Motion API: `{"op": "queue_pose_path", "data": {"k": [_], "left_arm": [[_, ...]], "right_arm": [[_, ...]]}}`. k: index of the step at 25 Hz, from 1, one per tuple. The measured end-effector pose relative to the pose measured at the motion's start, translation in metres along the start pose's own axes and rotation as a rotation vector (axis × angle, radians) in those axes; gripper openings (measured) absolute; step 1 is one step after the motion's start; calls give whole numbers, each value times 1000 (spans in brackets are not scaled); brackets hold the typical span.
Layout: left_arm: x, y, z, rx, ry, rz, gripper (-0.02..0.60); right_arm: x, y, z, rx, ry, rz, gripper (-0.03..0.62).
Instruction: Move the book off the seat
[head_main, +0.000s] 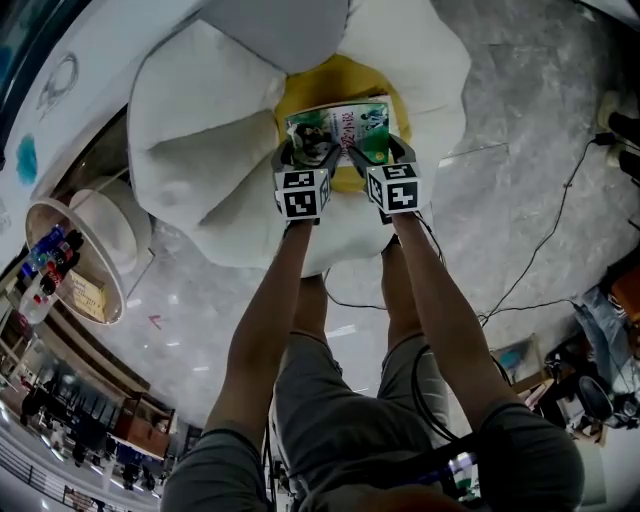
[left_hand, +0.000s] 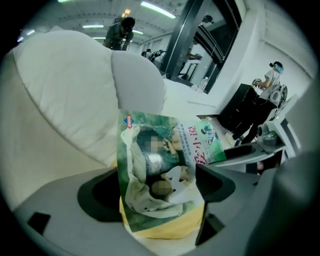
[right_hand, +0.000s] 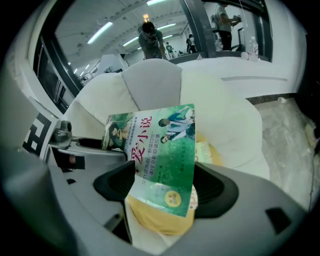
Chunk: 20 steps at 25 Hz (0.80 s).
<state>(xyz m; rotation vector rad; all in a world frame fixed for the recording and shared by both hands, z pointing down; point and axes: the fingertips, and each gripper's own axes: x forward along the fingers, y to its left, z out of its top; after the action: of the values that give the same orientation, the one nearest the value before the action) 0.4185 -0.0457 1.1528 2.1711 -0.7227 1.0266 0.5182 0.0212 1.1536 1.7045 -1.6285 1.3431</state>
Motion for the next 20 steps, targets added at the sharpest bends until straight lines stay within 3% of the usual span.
{"op": "queue_pose_path", "data": {"k": [12,20], "left_arm": [[-59,-17,81,46,-143,29,448],[-160,-53,169,37,-297,98,448]], "right_arm": [[-63,20,76,-12,-135,-20,359],[-167,51,165,-96,-301,-43,359]]}}
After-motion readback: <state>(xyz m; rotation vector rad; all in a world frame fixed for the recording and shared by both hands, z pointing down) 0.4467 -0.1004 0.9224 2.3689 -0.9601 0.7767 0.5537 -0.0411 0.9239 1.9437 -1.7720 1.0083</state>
